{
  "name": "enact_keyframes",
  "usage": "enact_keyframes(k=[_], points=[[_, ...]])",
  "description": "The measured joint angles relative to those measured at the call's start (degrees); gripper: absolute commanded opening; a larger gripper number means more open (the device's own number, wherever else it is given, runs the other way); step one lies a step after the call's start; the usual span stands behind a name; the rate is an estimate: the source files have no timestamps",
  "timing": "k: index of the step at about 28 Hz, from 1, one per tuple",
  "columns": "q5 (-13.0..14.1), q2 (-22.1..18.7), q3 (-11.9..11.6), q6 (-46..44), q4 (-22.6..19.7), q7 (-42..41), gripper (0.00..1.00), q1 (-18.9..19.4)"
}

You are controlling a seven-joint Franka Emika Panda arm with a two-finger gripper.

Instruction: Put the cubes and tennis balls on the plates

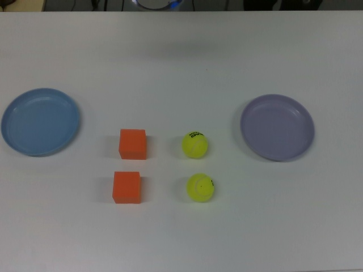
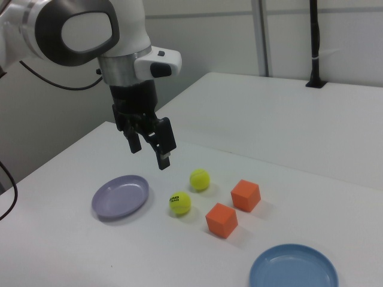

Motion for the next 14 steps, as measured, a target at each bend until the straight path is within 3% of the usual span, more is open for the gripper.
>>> enact_keyframes(k=[10,14], points=[[0.01,0.27,1.05,0.14,-0.01,-0.04,1.0,0.3],[0.01,1.55,1.55,4.28,-0.2,-0.05,1.0,0.36]])
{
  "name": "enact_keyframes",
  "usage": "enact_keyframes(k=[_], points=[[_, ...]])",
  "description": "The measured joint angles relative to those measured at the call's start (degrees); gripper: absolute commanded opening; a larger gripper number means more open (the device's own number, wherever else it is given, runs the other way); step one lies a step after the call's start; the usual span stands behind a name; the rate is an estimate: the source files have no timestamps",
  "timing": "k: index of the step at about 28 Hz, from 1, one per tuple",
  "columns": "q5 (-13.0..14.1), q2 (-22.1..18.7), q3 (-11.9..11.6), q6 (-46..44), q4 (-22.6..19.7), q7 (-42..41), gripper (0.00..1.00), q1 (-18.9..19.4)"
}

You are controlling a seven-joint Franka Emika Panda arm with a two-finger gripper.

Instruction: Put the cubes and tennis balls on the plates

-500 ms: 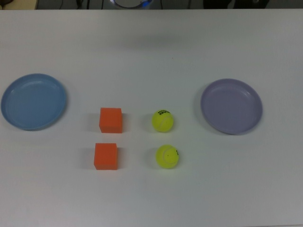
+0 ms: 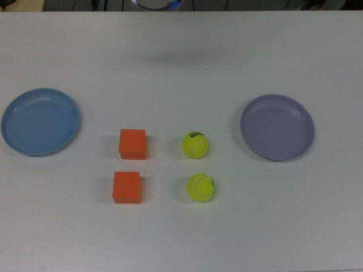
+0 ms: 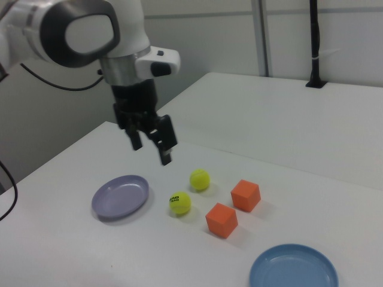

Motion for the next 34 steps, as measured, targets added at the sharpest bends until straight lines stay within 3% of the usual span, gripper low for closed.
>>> enact_keyframes(k=[18,27,34], points=[[-0.91,17.67,0.45,37.71,-0.65,0.0,1.0,5.48],[-9.88,27.73,0.45,52.05,-1.58,0.3,1.0,7.44],[-14.63,31.69,0.28,52.52,-1.93,0.32,1.0,7.35]])
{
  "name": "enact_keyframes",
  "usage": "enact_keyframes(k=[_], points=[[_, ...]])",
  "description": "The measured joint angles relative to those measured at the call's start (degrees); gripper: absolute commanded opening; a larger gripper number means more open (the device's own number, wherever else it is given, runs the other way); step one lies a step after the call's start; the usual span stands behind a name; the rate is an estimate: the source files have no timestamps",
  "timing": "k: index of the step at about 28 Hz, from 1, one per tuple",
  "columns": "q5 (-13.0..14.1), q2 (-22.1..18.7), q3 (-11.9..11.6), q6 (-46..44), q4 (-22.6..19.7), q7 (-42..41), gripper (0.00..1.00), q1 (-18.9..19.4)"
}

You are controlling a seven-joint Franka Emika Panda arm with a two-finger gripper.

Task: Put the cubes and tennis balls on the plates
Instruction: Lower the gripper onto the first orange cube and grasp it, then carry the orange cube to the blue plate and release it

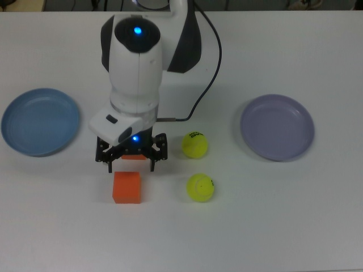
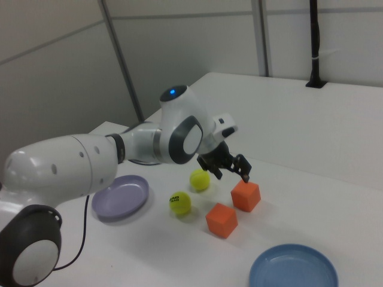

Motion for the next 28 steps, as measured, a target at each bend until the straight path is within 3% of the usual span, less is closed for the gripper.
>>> enact_keyframes(k=[11,14,16,28], points=[[-4.85,5.15,-0.44,4.94,-0.04,0.34,0.96,-0.16],[-6.15,6.26,-0.49,6.05,-0.04,0.46,0.31,-0.26],[-6.73,6.67,-0.5,6.27,-0.04,0.47,0.03,-0.26],[-7.05,5.73,-0.49,6.59,1.22,0.69,0.0,-0.2]])
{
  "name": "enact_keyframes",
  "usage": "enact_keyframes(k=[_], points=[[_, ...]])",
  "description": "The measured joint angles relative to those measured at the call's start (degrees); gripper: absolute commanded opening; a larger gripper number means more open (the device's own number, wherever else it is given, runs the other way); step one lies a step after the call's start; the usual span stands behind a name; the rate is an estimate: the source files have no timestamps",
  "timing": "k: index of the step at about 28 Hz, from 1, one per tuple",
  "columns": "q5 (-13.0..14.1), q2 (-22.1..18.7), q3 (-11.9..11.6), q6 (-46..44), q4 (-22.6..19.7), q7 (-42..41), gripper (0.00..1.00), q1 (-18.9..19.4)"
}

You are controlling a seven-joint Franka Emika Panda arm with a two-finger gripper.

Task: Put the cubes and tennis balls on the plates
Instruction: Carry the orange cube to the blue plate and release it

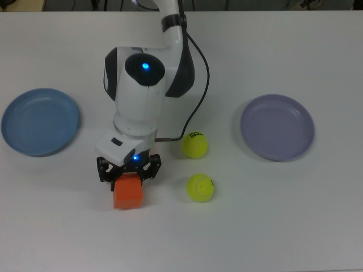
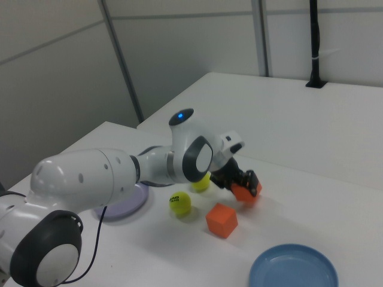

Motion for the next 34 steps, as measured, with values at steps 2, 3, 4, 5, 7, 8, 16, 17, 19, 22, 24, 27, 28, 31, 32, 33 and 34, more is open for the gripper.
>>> enact_keyframes(k=[2,3,4,5,7,8,16,17,19,22,24,27,28,31,32,33,34], points=[[0.27,-1.27,-0.02,-0.52,0.28,0.3,0.0,-0.09],[0.57,-2.18,-0.04,-1.68,0.38,0.49,0.0,-0.15],[0.94,-3.2,-0.06,-3.49,0.42,0.63,0.0,-0.25],[1.54,-4.99,-0.08,-7.1,0.45,0.68,0.0,-0.49],[1.99,-7.33,-0.12,-12.8,0.46,0.68,0.0,-0.91],[2.12,-8.52,-0.14,-16.33,0.46,0.68,0.0,-1.2],[2.17,-12.76,-0.69,-35.8,-0.07,0.68,0.0,-5.91],[2.17,-12.65,-1.1,-36.22,-0.32,0.68,0.0,-6.55],[2.16,-12.32,-2.21,-36.48,-0.86,0.68,0.0,-7.51],[2.16,-11.35,-4.19,-36.48,-1.65,0.67,0.02,-9.04],[2.16,-10.46,-4.95,-36.47,-1.86,0.67,0.05,-10.24],[2.16,-9.5,-5.11,-36.41,-1.88,0.67,0.35,-11.56],[2.16,-9.24,-5.11,-36.4,-1.88,0.67,0.52,-11.83],[2.16,-8.61,-5.12,-36.35,-1.88,0.67,0.98,-12.27],[2.16,-8.52,-5.12,-36.35,-1.88,0.68,1.0,-12.34],[2.17,-8.48,-5.12,-36.34,-1.87,0.68,1.0,-12.38],[2.17,-8.48,-5.12,-36.34,-1.85,0.7,1.0,-12.42]])
